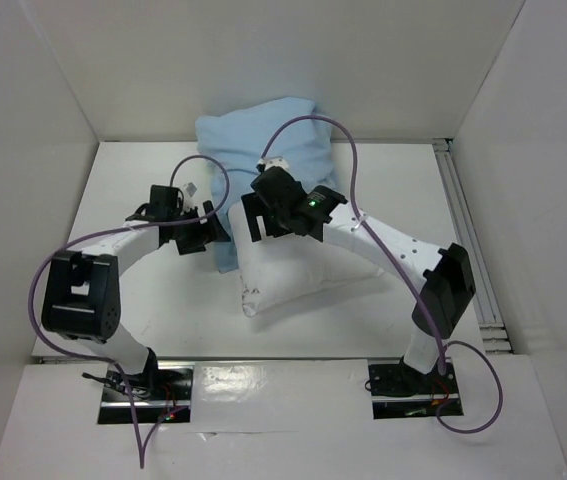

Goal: Put the pillow into the pillowcase

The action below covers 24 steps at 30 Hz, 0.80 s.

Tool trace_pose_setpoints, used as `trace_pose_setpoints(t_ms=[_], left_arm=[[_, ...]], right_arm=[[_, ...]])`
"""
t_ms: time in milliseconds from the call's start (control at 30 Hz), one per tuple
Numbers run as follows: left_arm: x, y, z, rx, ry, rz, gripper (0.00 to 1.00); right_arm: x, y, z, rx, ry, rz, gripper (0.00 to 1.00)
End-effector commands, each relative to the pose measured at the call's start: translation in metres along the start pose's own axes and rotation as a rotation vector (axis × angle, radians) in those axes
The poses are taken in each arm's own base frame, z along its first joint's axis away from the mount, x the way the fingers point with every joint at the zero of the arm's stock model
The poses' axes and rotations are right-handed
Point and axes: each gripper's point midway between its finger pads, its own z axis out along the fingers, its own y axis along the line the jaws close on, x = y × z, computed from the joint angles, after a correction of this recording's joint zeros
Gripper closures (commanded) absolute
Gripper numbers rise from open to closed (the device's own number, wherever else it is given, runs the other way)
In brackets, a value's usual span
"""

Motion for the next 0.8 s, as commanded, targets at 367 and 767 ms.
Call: trace_pose_setpoints(t_ms=[367, 767], left_arm=[[-0.007, -0.011, 0.045, 0.061, -0.005, -0.032, 1.0], [-0.005, -0.071, -0.009, 0.286, -0.041, 0.035, 1.0]], right_arm=[[0.02, -0.019, 0.028, 0.165, 0.054, 0.02, 0.08], [-0.043, -0.038, 0.053, 0.307, -0.098, 0.031, 1.0]])
